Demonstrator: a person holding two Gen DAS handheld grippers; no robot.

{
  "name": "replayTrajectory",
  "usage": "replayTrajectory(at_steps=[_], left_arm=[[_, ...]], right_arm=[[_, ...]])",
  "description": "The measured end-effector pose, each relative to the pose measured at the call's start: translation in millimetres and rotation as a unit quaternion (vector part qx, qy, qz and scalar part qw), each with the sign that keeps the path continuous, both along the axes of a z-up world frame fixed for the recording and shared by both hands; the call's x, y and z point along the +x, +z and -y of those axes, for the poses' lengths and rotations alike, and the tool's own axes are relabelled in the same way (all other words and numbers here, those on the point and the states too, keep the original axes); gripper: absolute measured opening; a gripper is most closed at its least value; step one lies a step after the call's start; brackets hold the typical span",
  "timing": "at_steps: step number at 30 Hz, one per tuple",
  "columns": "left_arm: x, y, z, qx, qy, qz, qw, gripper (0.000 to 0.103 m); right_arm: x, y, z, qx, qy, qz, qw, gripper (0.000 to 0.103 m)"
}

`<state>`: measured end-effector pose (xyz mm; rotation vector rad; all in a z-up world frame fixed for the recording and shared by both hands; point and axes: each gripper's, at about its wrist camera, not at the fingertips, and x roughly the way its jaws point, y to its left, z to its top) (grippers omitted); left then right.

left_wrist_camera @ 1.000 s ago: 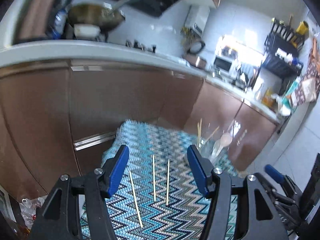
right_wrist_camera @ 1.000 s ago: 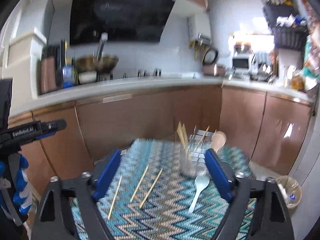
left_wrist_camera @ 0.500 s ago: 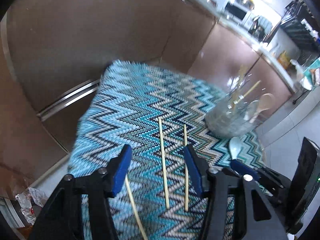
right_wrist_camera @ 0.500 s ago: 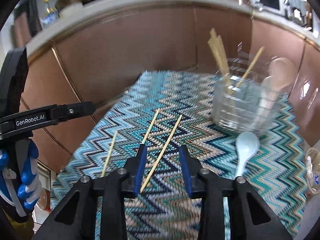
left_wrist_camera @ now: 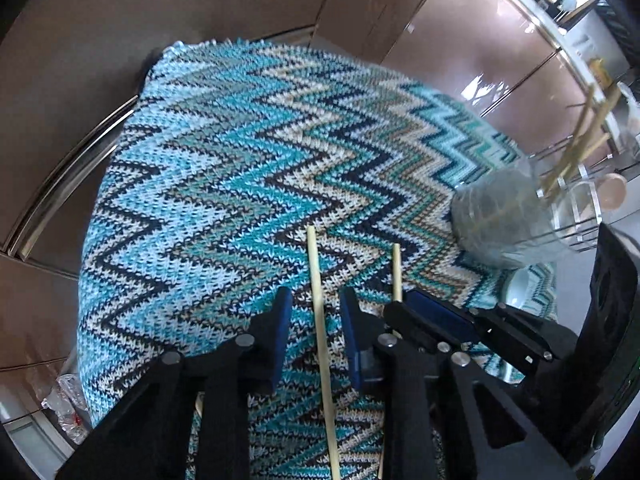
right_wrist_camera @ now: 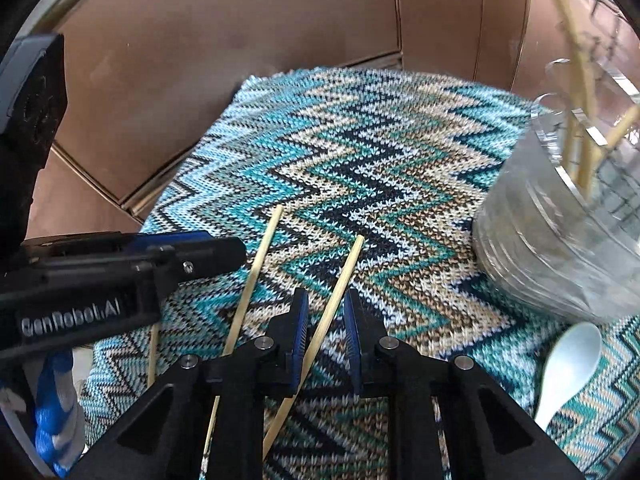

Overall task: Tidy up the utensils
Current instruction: 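Grasp a chopstick with the left tool while the right tool grasps another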

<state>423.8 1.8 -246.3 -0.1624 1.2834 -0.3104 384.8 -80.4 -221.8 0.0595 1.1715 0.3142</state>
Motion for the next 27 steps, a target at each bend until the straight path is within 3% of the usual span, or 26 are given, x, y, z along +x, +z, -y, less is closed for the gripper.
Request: replayTrajectory(at_steps=[5, 12, 17, 21, 27], left_arm=[[7, -17, 7, 0.014, 0.0, -0.031, 0.9994, 0.014], [9, -18, 17, 0.044, -0.01, -0.032, 0.9985, 0.007], [9, -17, 15, 0.032, 0.004, -0.03, 0.999, 0.005], [-6, -5, 8, 0.016, 0.011, -0.011, 0.9997, 0.005], [-39, 37, -1, -0.003, 0.02, 0.057, 0.9981, 0.005]], right_arm=[[11, -11, -2, -0.004, 0.005, -0.016, 1.0, 0.014], [13, -10, -5, -0.008, 0.011, -0.027, 1.0, 0.011], [16, -12, -4, 0.011, 0.002, -0.029, 1.0, 0.006], [1, -3, 0, 0.024, 0.007, -0.02, 0.999, 0.006], [-29, 29, 7, 0.049, 0.021, 0.02, 0.998, 0.006]])
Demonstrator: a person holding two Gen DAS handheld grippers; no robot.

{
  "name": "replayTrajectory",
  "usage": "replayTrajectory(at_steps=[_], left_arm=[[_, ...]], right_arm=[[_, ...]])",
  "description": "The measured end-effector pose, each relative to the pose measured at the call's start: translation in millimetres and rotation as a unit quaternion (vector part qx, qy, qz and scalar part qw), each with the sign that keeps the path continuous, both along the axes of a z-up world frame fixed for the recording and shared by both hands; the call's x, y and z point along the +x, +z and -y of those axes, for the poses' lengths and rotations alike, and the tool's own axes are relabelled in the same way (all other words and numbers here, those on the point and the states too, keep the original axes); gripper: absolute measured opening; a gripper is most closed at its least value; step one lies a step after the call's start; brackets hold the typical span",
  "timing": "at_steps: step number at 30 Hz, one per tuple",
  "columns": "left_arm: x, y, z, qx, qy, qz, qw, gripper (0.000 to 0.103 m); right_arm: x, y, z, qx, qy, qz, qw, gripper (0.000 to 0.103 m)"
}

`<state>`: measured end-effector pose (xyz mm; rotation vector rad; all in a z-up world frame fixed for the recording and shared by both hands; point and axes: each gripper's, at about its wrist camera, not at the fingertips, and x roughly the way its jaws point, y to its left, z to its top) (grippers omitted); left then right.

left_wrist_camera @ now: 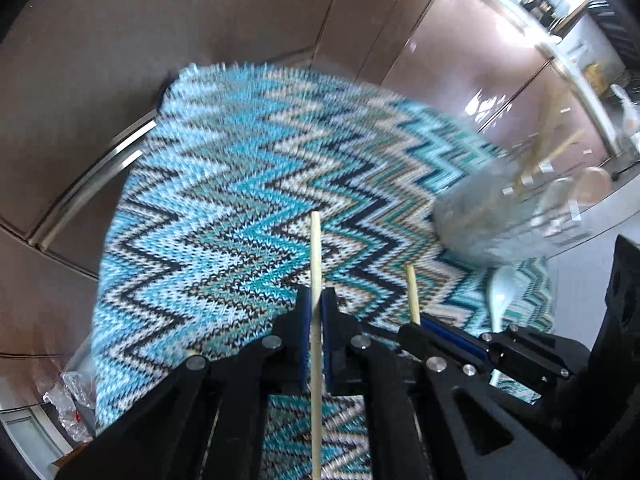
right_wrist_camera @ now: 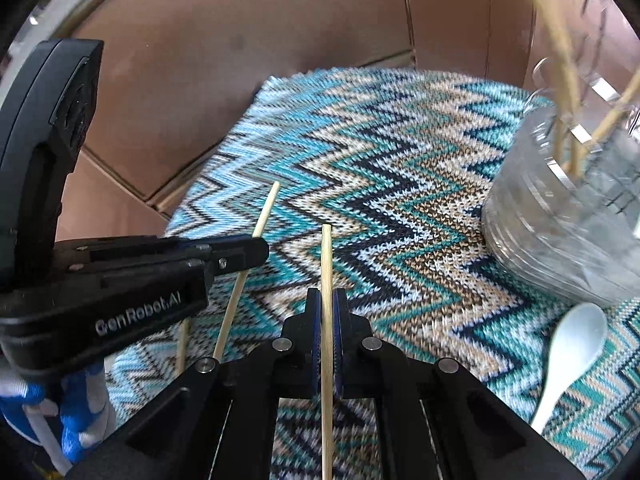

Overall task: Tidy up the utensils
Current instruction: 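Grasp a chopstick with the left tool while the right tool grasps another, then carry both chopsticks up over the holder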

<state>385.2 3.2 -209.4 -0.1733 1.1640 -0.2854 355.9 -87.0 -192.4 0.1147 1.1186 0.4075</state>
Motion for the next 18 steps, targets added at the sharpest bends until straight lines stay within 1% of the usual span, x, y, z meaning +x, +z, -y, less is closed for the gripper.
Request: replayTrajectory(at_steps=[4, 9, 13, 18], left_arm=[[-25, 31, -6, -0.01, 0.001, 0.052, 0.9986, 0.005], [-62, 72, -15, -0.027, 0.002, 0.116, 0.9929, 0.005], [-84, 94, -15, -0.041, 0.005, 0.149, 0.9879, 0.005], [-119, 123, -21, -0.054, 0.01, 0.195, 0.9794, 0.005]], right_arm=[[-24, 28, 6, 0.012, 0.009, 0.039, 0.999, 0.006], [-63, 64, 17, 0.016, 0.01, 0.095, 0.995, 0.006], [-95, 87, 25, 0.02, 0.005, 0.128, 0.992, 0.006], [-130, 112, 34, 0.025, -0.001, 0.159, 0.987, 0.005]])
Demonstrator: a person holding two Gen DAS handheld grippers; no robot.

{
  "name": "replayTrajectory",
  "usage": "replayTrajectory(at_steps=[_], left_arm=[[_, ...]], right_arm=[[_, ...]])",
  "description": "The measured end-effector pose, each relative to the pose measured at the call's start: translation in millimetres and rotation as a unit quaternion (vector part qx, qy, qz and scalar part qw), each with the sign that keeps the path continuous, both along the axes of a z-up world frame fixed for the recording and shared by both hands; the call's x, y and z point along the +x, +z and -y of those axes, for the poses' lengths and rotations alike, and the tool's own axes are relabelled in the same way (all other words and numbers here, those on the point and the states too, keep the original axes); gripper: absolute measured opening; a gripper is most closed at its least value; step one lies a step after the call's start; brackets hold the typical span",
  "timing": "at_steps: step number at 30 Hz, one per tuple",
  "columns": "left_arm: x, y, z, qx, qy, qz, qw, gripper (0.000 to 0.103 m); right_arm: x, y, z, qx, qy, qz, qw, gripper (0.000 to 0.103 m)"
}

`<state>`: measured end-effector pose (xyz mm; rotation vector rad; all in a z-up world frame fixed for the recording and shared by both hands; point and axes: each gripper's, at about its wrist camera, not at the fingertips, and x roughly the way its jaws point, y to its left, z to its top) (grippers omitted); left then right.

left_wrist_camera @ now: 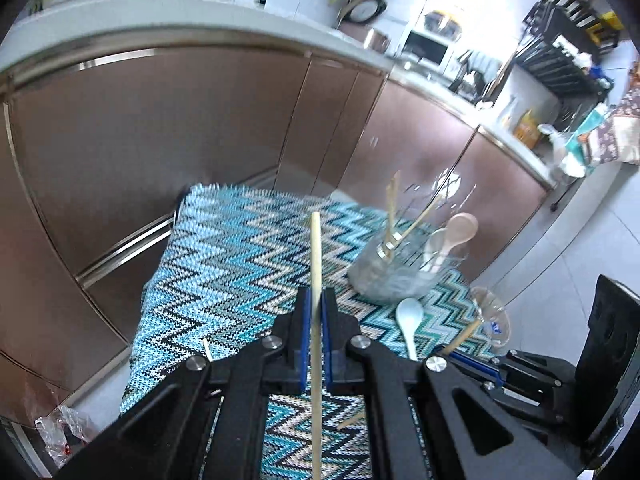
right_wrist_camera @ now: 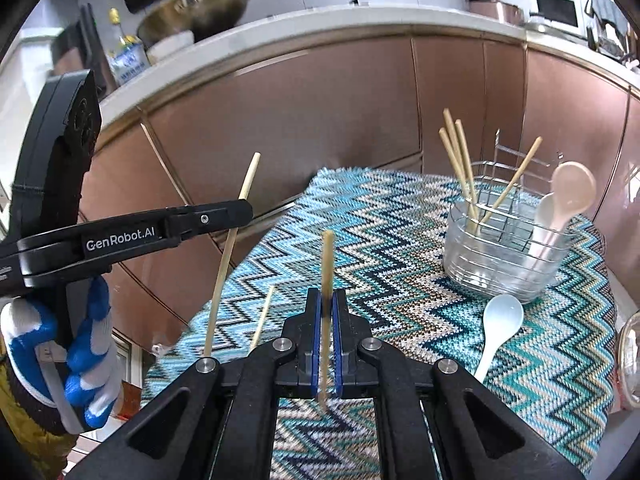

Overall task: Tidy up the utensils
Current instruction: 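Carry both chopsticks up over the holder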

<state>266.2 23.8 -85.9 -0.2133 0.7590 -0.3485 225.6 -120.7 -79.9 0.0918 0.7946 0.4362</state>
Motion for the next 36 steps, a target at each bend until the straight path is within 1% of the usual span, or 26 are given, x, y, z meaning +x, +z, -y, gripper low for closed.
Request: replayTrajectory(at_steps=[6, 11, 14, 18, 22, 27, 31, 34, 36], left_arm=[[-42, 33, -6, -0.021, 0.012, 0.055, 0.9982, 0.005], [-74, 62, -7, -0.025, 0.024, 0.111, 0.9933, 0.005], [-84, 75, -4, -0.029, 0.027, 0.139, 0.9895, 0.005], [-86, 91, 2, -0.046, 0.024, 0.168, 0.9844, 0.005], [-73, 103, 17, -0.063, 0.02, 0.186, 0.9804, 0.005], [-34, 108, 45, -0.084, 0.015, 0.198, 0.9764, 0.005], [3, 110, 69, -0.097, 0.02, 0.219, 0.9706, 0.005], [28, 110, 85, -0.101, 0.025, 0.238, 0.9657, 0.005], [45, 107, 100, -0.096, 0.032, 0.252, 0.9624, 0.005]], right_arm=[[-39, 33, 5, 0.003, -0.004, 0.04, 0.999, 0.005], [-67, 60, 13, 0.0, -0.008, 0.081, 0.997, 0.005], [-77, 75, 25, 0.001, -0.02, 0.105, 0.994, 0.005], [-79, 96, 48, 0.006, -0.045, 0.143, 0.989, 0.005], [-75, 114, 67, 0.01, -0.064, 0.177, 0.982, 0.005], [-47, 127, 90, 0.017, -0.079, 0.21, 0.974, 0.005], [-18, 127, 99, 0.009, -0.085, 0.225, 0.971, 0.005], [10, 120, 105, 0.005, -0.084, 0.228, 0.97, 0.005], [27, 112, 107, 0.002, -0.081, 0.224, 0.971, 0.005]])
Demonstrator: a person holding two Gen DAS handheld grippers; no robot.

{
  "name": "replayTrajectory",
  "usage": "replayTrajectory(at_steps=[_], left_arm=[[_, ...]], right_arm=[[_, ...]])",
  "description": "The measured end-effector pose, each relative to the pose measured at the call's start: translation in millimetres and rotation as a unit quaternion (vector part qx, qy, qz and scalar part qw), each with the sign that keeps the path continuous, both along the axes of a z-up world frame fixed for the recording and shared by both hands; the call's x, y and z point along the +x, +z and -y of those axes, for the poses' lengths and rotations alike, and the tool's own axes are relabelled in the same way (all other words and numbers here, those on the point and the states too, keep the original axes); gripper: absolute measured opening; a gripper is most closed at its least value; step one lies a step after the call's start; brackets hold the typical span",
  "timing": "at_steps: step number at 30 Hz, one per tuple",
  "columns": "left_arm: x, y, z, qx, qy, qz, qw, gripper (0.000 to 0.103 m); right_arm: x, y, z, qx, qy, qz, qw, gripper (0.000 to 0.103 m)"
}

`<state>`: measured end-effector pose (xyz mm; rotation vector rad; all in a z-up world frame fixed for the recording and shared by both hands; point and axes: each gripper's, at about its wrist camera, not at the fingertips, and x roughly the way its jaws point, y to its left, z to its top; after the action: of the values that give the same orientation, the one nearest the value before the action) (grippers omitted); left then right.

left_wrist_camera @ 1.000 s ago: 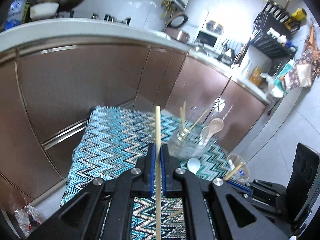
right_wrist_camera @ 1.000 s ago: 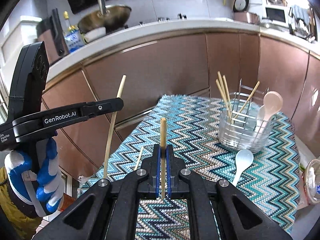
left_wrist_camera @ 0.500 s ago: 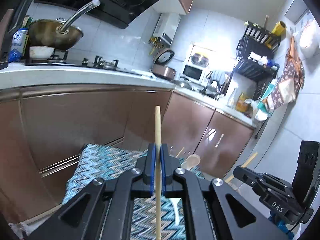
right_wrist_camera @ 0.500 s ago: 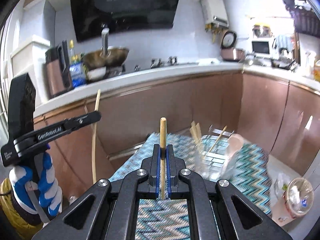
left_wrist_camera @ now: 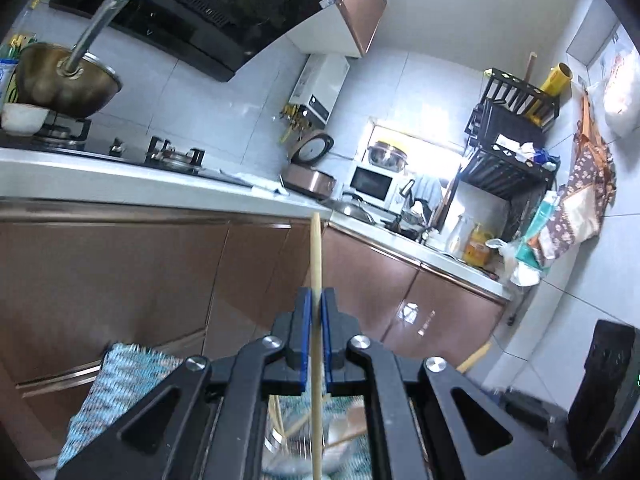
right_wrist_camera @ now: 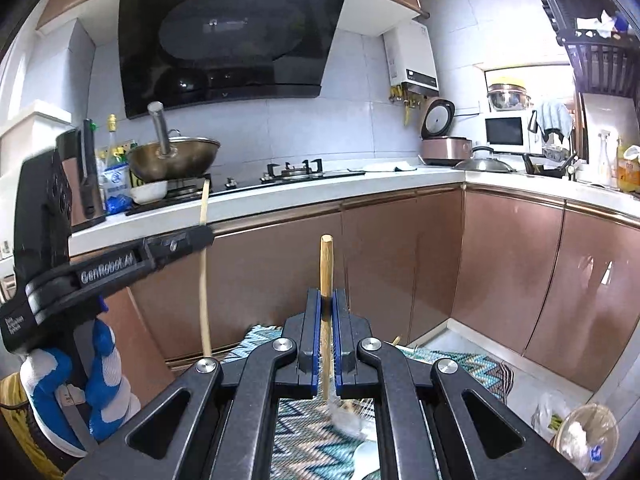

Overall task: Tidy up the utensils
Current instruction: 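Carry both chopsticks up over the holder, then open both tools to drop the chopsticks into the holder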

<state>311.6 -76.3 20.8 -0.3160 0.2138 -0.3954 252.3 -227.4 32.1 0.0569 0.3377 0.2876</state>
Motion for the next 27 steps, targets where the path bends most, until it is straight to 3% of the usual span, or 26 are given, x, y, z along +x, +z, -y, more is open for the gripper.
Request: replayTrajectory(at_steps=[9, 13, 25, 27], left_arm=[[71, -46, 50, 0.015, 0.037, 0.024, 0.9989, 0.005], [95, -70, 59, 0.005, 0.048, 0.012, 0.9988, 0.005], [111, -122, 66, 0.008, 0.044, -0.016, 0.9989, 0.007], [107, -121, 65, 0.009, 0.041, -0.018, 0.999, 0.013]], right_arm=[[54, -46, 7, -0.02, 0.003, -0.028, 0.999, 0.005], [66, -63, 11, -0.024, 0.001, -0.04, 0.999, 0.005], [76, -98, 6, -0.04, -0.002, -0.073, 0.996, 0.005], [73, -97, 6, -0.039, -0.003, -0.074, 0.996, 0.005]])
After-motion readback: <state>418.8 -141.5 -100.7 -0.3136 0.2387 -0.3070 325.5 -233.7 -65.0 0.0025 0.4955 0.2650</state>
